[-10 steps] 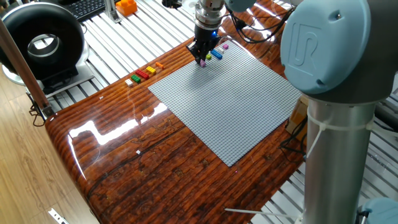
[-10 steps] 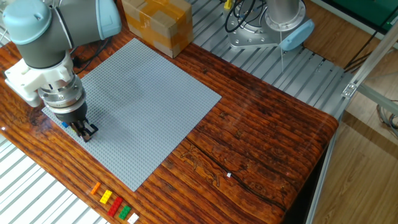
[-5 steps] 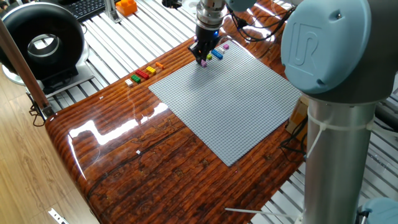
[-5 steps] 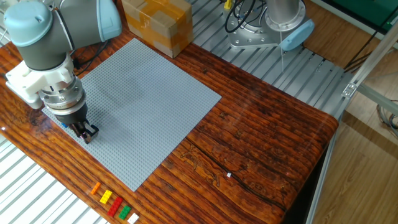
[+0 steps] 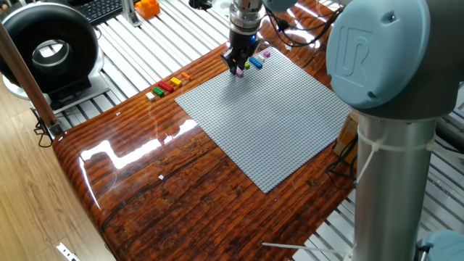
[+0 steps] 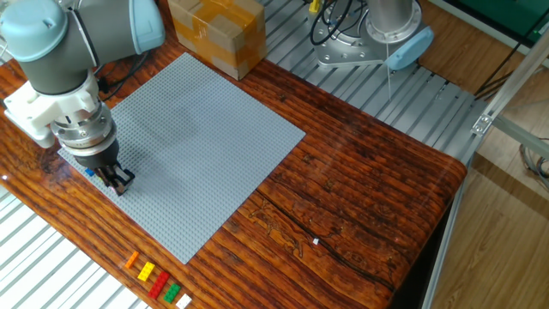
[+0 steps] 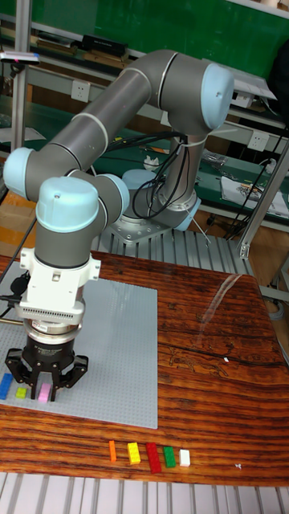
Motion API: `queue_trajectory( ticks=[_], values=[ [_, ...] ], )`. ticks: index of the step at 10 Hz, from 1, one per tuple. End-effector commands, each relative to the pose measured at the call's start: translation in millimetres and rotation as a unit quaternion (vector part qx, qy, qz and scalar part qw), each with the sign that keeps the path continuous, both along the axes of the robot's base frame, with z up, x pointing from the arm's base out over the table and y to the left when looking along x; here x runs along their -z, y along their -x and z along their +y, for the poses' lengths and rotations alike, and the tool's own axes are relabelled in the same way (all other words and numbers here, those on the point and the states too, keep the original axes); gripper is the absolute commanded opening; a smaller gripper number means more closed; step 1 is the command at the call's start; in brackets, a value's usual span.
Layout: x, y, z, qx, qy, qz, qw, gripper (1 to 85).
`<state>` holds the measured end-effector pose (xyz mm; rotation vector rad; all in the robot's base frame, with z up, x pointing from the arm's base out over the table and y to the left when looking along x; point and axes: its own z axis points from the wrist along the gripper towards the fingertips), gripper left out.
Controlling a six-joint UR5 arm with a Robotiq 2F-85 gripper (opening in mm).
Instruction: Build with small Lego blocks
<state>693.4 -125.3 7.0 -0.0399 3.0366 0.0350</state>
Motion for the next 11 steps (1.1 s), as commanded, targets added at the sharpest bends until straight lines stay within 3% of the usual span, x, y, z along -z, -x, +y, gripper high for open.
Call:
queue_trajectory(
  ticks=[1, 4, 9, 10, 11],
  values=[
    [-5.2, -3.4, 3, 0.014, -0.004, -0.001, 0.9999, 34.7],
    [-12.3, -3.8, 9, 0.039, -0.003, 0.004, 0.9992, 25.3],
    [-8.6, 3.2, 11, 0.059, -0.009, 0.011, 0.9981, 7.7],
    [-6.8, 6.2, 10, 0.067, -0.013, 0.013, 0.9976, 1.0],
    [-4.9, 8.0, 9, 0.066, -0.014, 0.013, 0.9976, 1.0]
  ],
)
